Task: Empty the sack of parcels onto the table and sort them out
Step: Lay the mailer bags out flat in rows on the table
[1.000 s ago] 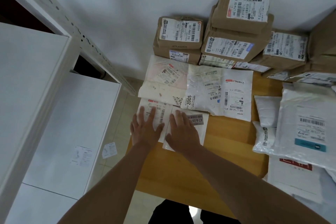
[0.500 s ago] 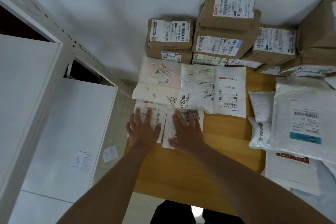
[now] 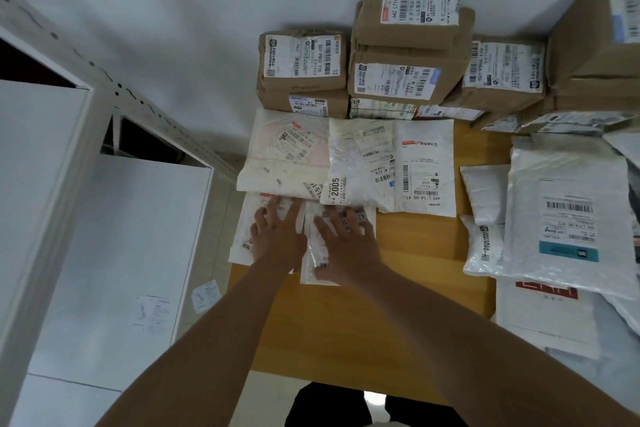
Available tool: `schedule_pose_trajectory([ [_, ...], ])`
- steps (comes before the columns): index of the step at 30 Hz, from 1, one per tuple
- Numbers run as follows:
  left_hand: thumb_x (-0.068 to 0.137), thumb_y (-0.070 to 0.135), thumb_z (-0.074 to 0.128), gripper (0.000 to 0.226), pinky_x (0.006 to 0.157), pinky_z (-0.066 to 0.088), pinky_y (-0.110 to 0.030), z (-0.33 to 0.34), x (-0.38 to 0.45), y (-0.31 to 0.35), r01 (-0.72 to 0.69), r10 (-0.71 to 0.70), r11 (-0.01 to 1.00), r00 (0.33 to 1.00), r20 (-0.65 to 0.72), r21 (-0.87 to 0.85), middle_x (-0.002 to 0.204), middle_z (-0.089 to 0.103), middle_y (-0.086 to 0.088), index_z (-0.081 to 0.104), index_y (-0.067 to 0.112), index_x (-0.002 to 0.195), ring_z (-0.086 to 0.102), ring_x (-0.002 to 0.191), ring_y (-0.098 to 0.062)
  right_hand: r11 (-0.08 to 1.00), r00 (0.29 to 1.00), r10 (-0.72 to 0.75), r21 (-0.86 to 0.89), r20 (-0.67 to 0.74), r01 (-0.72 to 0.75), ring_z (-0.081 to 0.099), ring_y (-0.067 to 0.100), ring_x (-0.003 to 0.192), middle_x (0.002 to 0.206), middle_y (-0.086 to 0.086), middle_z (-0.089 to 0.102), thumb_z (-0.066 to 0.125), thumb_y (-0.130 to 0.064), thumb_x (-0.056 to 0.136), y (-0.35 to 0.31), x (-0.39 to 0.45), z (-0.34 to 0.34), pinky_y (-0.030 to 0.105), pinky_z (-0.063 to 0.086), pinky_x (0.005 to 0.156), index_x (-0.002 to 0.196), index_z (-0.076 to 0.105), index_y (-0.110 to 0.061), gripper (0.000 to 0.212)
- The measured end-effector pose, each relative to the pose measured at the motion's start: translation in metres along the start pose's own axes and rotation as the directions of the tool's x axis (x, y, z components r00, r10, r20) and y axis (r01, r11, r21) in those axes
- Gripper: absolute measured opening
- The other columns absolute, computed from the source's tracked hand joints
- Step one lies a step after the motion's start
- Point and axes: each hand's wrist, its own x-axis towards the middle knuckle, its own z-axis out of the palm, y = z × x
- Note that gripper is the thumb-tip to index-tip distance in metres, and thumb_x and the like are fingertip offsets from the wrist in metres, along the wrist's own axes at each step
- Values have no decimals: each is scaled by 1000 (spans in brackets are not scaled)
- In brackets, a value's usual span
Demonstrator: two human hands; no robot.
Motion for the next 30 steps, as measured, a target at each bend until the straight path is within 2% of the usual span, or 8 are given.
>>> schedule_pose_trajectory([
  [4,90,35,55,72,114,23,-47,0,0,0,6,-6,1000,1000,3,0,158,3,-4,18,41,151,10,142,-33,1000,1000,10,2,16,-10,-11,35,149,163,1,-14,56,-67,82,0,1,3,55,0,118,155,-6,-26,104],
  [9,93,31,53,70,115,24,-46,-1,-4,2,-18,18,1000,1000,7,8,159,2,-5,16,42,152,10,143,-32,992,996,88,86,23,-90,-13,36,149,164,1,-12,51,-65,86,2,8,-1,54,-5,120,155,-14,-25,103],
  [11,94,29,51,70,115,24,-46,-2,-6,2,-23,23,1000,1000,6,-2,160,2,-5,15,42,152,9,144,-32,992,996,69,107,-64,-62,-3,39,150,165,7,0,52,-62,89,1,9,4,53,1,121,157,1,-16,96],
  [14,92,24,53,71,115,26,-47,1,-8,0,-20,19,997,1000,-6,-77,160,4,-5,17,33,152,8,145,-30,997,959,-26,56,-283,44,32,39,143,154,17,35,53,-52,92,9,-1,21,53,32,115,142,45,-7,67],
  [16,90,21,56,66,115,28,-48,4,-11,-2,-11,3,991,998,-59,-131,159,12,-9,27,24,149,14,145,-31,999,940,-14,37,-342,28,39,38,139,149,17,43,44,-53,95,16,-15,34,53,40,108,135,54,-11,59],
  [19,92,30,55,51,117,20,-54,15,-23,-9,22,-50,988,982,-183,-150,155,24,-14,41,22,141,18,145,-35,1000,955,16,10,-295,-14,30,41,143,155,18,33,35,-60,95,23,-33,51,54,32,110,145,44,-20,65],
  [23,98,48,41,54,119,7,-55,28,-28,-15,68,-86,984,991,-100,-167,161,9,-7,28,34,149,3,149,-33,1000,972,-22,-12,-232,20,17,41,147,161,16,20,34,-59,97,34,-36,57,54,27,114,151,36,-22,65],
  [30,98,46,40,55,119,8,-56,23,-24,-10,75,-93,978,992,-84,-194,162,6,-7,25,35,150,1,149,-33,1000,979,-26,-11,-200,24,16,40,148,162,14,18,37,-59,94,38,-35,55,53,27,114,151,34,-24,66],
])
